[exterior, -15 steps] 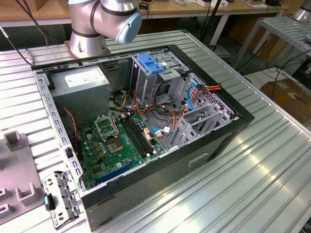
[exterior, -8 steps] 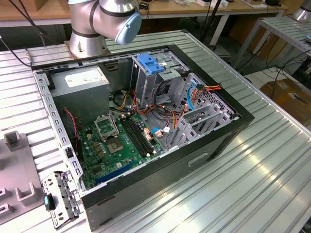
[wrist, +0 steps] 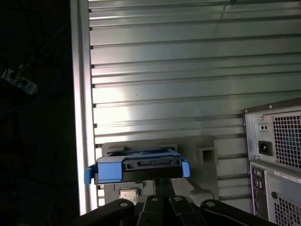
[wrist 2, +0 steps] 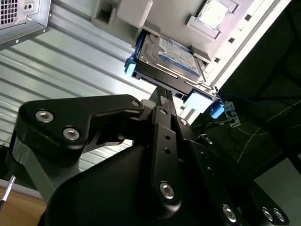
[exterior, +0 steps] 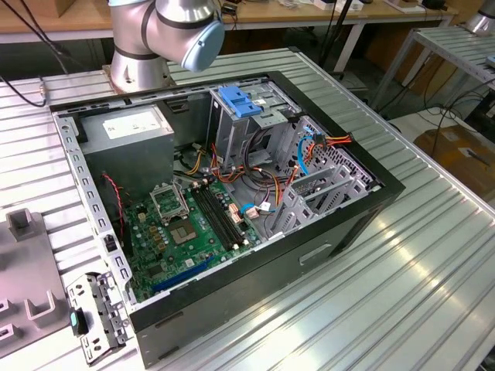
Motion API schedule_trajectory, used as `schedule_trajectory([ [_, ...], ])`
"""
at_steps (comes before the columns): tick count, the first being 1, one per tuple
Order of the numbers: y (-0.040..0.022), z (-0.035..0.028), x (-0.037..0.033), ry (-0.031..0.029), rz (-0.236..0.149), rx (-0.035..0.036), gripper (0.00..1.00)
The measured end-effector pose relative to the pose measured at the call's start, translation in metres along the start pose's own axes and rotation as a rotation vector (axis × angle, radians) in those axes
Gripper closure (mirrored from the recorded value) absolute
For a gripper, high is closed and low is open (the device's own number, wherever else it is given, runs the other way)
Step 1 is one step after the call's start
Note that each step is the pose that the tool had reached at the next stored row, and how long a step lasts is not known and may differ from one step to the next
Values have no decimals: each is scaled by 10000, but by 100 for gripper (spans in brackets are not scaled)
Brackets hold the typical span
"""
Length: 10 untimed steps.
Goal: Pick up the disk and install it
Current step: 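Reach for the disk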
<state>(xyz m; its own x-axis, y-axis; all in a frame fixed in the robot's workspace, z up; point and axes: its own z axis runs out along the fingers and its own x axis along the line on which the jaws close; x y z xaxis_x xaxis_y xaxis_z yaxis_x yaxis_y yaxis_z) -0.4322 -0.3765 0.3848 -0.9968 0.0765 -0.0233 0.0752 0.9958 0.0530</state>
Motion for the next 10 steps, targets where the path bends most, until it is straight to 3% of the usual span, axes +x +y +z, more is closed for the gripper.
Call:
schedule_trajectory([
  [10, 7, -3, 436, 2, 0, 1, 89],
])
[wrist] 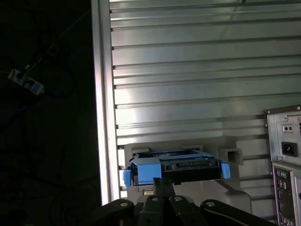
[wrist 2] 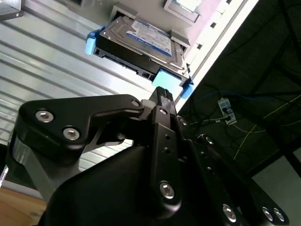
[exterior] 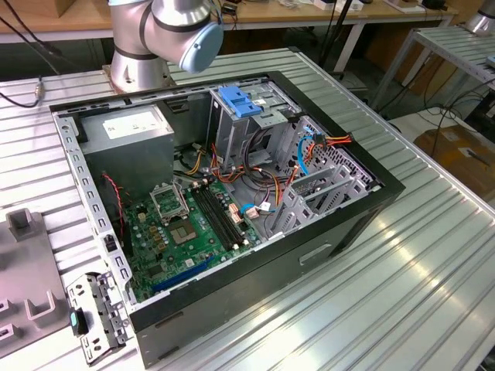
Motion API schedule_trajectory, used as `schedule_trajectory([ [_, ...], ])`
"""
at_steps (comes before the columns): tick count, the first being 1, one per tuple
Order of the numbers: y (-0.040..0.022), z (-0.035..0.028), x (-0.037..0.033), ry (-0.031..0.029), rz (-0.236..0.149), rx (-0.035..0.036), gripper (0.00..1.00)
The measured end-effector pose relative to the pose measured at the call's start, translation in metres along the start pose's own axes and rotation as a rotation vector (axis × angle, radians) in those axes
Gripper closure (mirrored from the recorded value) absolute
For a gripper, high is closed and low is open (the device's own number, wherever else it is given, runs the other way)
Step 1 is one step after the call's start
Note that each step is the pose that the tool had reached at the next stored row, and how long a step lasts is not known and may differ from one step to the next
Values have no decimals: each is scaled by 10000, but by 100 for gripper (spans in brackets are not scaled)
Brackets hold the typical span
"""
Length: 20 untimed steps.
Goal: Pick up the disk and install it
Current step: 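Reach for the disk, then pick up the disk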
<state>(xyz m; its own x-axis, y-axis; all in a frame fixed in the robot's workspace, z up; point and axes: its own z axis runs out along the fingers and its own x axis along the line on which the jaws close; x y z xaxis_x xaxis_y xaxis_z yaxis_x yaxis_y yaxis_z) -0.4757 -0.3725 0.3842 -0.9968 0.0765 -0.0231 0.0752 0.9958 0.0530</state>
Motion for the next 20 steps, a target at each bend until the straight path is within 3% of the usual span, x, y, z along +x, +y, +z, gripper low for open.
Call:
schedule_trajectory([
  [15, -1, 0, 14, 0, -20, -1, 89],
  [17, -1, 1, 15, 19, -413, -11, 89],
  [20, -1, 1, 14, 74, -1433, -34, 89],
])
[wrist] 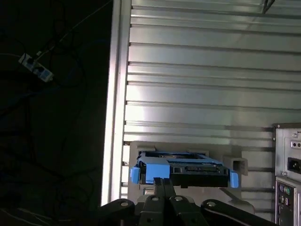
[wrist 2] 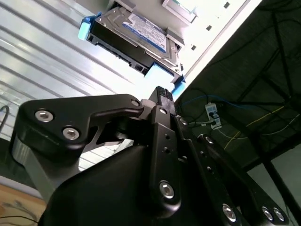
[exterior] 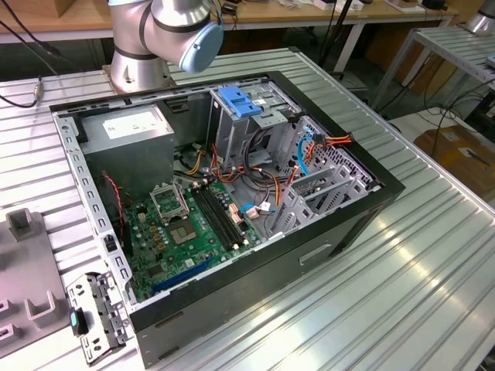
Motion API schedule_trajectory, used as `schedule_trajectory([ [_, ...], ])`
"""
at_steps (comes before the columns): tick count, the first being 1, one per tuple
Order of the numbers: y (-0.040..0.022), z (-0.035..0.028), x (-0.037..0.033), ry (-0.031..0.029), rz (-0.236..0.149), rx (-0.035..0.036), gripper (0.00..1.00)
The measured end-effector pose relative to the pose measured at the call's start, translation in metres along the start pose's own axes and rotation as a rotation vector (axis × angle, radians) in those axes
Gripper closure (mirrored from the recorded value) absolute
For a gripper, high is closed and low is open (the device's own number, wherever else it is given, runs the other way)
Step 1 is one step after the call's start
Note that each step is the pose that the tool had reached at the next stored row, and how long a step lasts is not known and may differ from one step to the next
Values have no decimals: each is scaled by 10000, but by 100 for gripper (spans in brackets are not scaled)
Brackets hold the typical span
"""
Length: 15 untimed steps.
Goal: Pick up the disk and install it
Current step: 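Pick up the disk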
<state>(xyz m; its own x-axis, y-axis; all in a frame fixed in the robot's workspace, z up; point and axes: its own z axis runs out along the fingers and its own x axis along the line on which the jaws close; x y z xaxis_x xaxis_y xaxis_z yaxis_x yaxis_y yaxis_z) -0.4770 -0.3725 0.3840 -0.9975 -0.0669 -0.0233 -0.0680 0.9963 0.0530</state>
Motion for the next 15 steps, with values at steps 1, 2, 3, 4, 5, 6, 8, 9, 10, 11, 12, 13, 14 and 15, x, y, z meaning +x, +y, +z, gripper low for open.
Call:
schedule_trajectory([
  [1, 0, 0, 0, 10, -200, -5, 89],
  [2, 0, 0, 0, 21, -385, -9, 89],
  [3, 0, 0, 0, 31, -586, -13, 89],
  [4, 0, 1, 0, 43, -820, -19, 89],
  [5, 0, 1, 0, 54, -1011, -23, 89],
  [6, 0, 1, 0, 69, -1289, -30, 89],
  [8, 0, 1, 0, 93, -1755, -41, 89],
  [9, 0, 2, 0, 104, -1963, -46, 89],
  [10, 0, 2, 0, 115, -2159, -50, 89],
  [11, 0, 2, 0, 131, -2458, -57, 89],
  [12, 0, 2, 0, 144, -2724, -63, 89],
  [13, 0, 2, 0, 155, -2910, -67, 89],
  [14, 0, 2, 0, 165, -3095, -72, 89],
  [15, 0, 2, 0, 174, -3279, -76, 89],
])
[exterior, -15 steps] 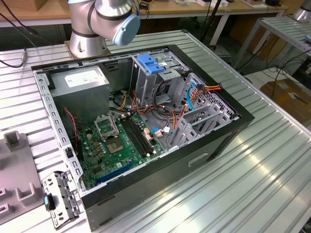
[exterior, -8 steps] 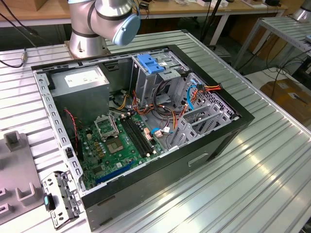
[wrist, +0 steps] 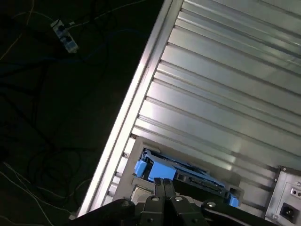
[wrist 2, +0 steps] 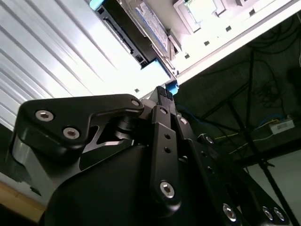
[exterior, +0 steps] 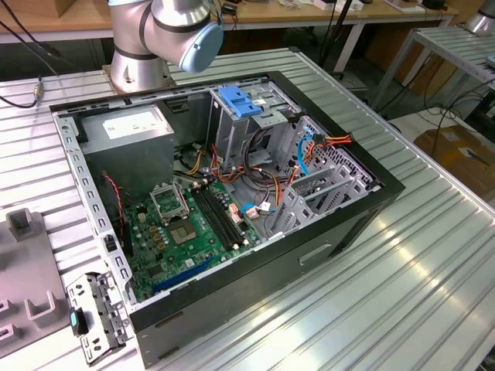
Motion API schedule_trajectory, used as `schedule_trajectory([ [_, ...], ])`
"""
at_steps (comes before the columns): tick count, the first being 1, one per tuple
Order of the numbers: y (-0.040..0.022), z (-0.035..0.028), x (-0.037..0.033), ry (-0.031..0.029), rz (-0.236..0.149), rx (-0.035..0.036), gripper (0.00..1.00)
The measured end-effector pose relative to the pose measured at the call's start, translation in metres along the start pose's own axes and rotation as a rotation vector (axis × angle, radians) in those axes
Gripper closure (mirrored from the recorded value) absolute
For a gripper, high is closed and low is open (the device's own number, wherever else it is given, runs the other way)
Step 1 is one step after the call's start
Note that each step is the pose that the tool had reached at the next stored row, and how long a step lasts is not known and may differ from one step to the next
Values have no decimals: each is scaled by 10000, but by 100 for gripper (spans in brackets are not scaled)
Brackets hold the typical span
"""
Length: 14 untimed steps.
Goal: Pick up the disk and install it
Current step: 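Pick up the disk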
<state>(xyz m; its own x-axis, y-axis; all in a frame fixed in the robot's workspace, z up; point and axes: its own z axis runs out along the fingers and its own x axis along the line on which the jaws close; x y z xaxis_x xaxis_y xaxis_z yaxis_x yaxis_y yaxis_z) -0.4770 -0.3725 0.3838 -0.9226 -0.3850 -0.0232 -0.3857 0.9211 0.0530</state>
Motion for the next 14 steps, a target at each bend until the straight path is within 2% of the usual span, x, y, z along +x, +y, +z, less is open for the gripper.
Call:
schedule_trajectory([
  [2, 0, 0, 0, 44, -828, -19, 89],
  [6, 0, 2, 0, 101, -1899, -44, 89],
  [14, 0, 8, 0, 186, -3510, -82, 89],
])
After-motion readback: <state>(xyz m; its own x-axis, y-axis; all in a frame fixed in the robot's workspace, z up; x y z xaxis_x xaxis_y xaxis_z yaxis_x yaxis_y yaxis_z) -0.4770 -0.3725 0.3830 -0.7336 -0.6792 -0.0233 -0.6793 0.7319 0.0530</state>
